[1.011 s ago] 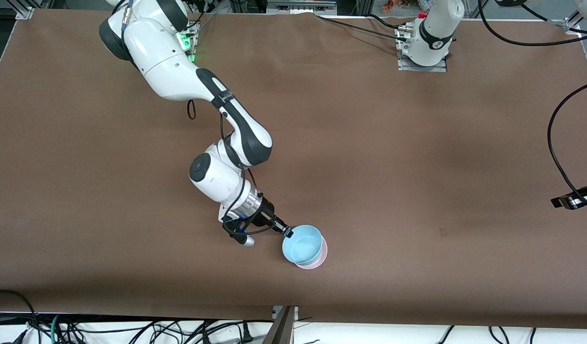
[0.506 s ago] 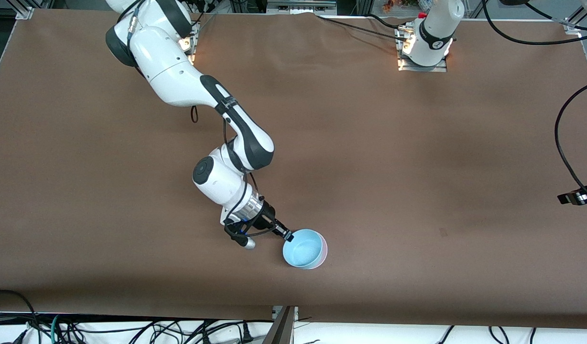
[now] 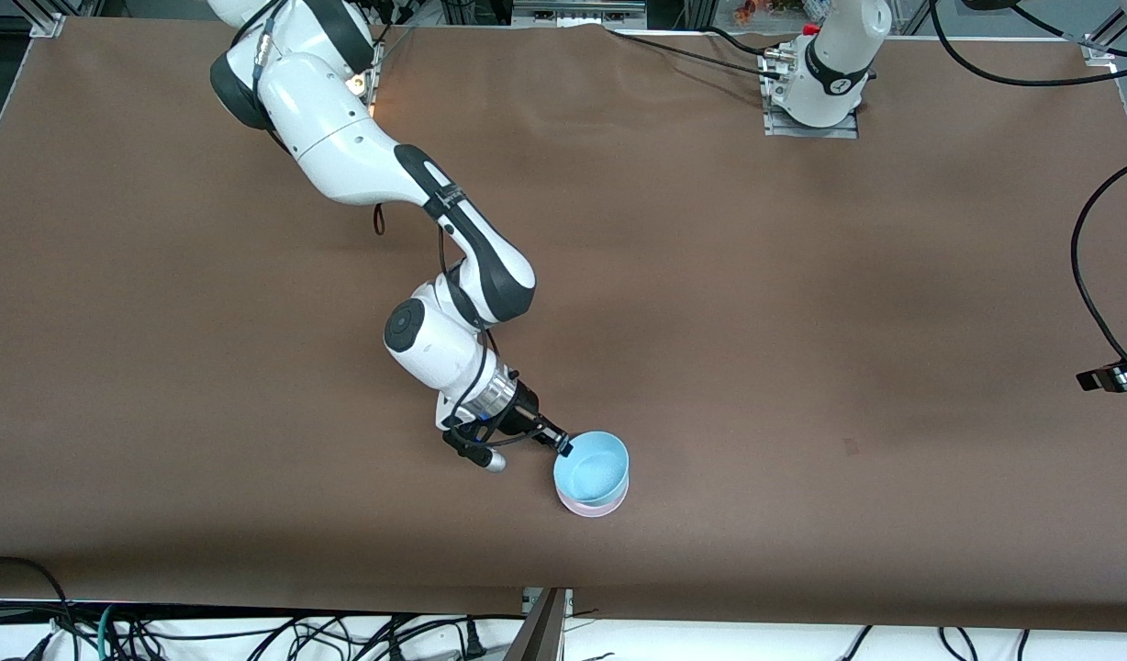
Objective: Stack pink and blue bowls on white bowl
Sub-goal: 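Carry the blue bowl with the right gripper over the pink bowl, then lower the blue bowl into the pink bowl and open the right gripper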
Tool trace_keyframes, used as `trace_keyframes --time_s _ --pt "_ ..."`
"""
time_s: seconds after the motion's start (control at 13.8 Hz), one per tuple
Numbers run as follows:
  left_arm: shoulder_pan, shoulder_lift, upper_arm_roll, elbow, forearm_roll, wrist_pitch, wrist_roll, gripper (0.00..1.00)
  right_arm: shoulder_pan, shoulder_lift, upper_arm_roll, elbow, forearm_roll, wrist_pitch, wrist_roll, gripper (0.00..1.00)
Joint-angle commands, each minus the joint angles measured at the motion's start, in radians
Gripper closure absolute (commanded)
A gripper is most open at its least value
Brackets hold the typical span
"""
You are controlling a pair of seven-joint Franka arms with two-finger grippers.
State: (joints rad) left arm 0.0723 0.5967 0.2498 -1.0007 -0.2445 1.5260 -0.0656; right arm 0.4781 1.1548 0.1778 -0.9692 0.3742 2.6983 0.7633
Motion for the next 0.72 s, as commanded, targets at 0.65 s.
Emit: trace_keyframes --time_s 0.65 --pt "-0.003 -0.034 -0.004 -0.038 -0.006 0.002 0.018 1.00 0.002 0.009 -0.035 0.037 -0.050 -0.198 -0.015 1.00"
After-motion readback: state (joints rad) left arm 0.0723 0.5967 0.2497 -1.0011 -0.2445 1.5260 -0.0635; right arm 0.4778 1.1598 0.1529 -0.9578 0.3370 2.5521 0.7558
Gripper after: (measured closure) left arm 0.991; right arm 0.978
